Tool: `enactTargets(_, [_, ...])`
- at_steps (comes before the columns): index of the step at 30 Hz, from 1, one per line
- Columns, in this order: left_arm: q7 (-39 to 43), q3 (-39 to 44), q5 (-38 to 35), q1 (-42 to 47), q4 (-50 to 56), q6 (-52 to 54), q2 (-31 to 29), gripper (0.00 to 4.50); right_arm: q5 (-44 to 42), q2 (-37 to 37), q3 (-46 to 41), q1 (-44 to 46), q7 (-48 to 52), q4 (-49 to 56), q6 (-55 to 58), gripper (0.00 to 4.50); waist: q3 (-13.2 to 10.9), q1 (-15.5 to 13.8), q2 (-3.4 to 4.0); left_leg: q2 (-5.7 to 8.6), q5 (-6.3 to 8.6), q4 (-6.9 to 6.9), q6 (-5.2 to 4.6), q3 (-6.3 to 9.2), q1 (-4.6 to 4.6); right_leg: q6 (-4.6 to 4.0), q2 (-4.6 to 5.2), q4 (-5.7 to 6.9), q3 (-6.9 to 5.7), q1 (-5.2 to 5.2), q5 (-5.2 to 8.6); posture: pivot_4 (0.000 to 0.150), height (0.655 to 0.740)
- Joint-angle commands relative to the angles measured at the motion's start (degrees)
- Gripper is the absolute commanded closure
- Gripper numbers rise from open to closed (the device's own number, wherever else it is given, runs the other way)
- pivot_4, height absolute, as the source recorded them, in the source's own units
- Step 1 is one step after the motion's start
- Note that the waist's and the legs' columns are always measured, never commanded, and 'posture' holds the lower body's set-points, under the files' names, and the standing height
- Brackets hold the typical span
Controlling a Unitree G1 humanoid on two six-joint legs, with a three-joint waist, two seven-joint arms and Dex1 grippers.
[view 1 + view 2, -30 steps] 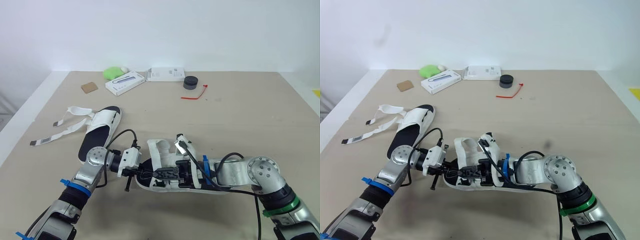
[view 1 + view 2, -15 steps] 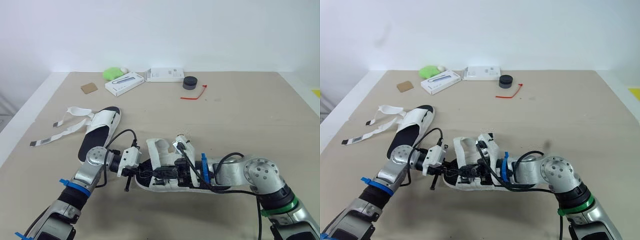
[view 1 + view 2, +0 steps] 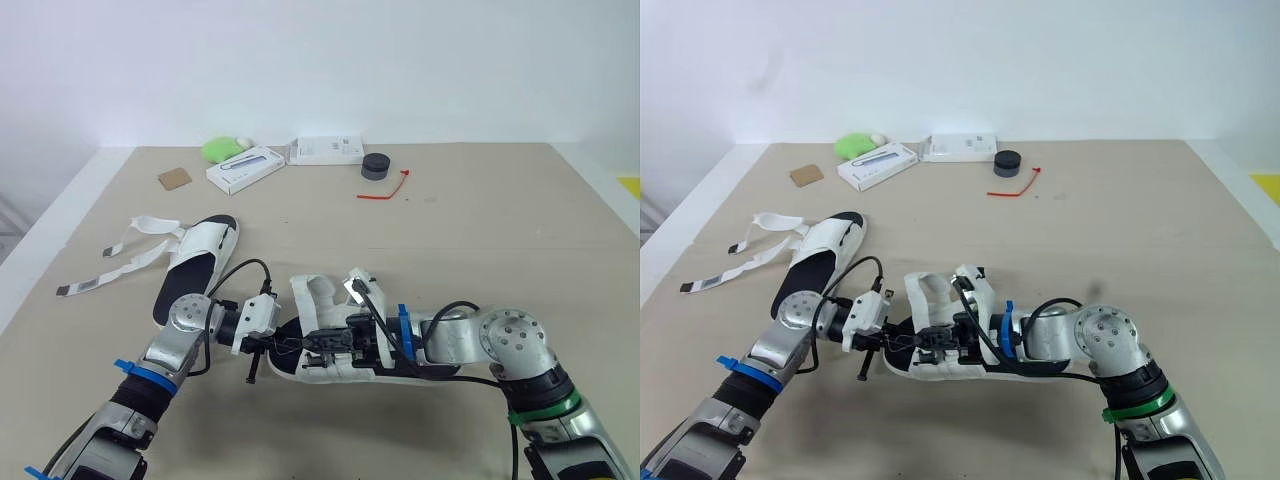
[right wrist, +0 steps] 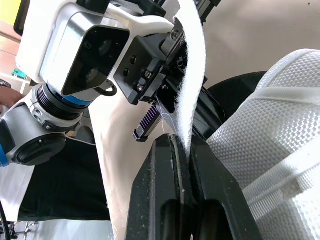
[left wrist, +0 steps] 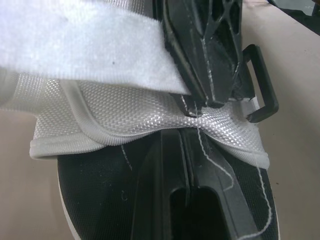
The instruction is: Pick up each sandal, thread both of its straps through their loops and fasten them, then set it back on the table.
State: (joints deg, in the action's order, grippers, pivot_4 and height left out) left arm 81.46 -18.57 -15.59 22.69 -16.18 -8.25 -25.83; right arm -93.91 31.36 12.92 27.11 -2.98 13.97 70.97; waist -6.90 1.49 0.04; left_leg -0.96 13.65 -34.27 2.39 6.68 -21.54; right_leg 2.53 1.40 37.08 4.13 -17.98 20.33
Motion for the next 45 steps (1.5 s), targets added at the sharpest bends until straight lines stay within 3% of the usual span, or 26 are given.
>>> enactTargets(1, [1.44,-7.86,6.72,-6.03,-4.46,4.36,-0.64,4.5,-0.02,-2.16,0.51,0.42,-0.52,-0.25,0.03,4.42,0.01,0.04,0.02,0.0,0.0,0.0,0.0,0.0,0.0,0.0,0.0,0.0,0.0,0.0,0.0,0.15,0.74])
enactTargets(19, [1.93,-7.13,5.8,-8.46,-0.55,6.89,-3.5,4.5,2.85,-4.86,0.12,-4.86,0.44,2.69,0.13,4.42,0.11,1.17,0.04,-0.03,0.09,0.27,-0.15,-0.01,0.02,-0.24,-0.03,0.01,-0.02,0.02,0.18,0.15,0.74])
enactTargets(25, [1.98,-7.34,5.75,-8.88,-0.02,6.96,-3.96,4.5,-3.19,-5.48,1.24,-3.88,-4.31,-2.27,2.36,4.42,0.3,1.22,-0.05,-0.23,0.26,0.31,-0.43,-0.05,0.16,-0.41,-0.23,0.01,-0.02,0.08,0.28,0.15,0.74])
enactTargets(41, [1.83,-7.64,6.14,-8.39,-0.67,6.56,-3.09,4.5,12.39,-1.64,5.31,2.36,7.28,4.14,10.16,4.42,0.41,1.1,0.17,-0.2,0.38,0.31,-0.59,-0.09,0.15,-0.45,-0.19,-0.01,-0.01,0.08,0.35,0.15,0.74])
enactTargets(45, [1.74,-7.66,6.37,-7.95,-1.53,6.23,-2.63,4.5,-0.7,-3.58,2.17,4.05,2.45,-1.31,8.7,4.42,0.37,1.11,0.11,-0.14,0.39,0.3,-0.59,-0.11,0.14,-0.44,-0.1,-0.02,0.0,0.09,0.36,0.15,0.74])
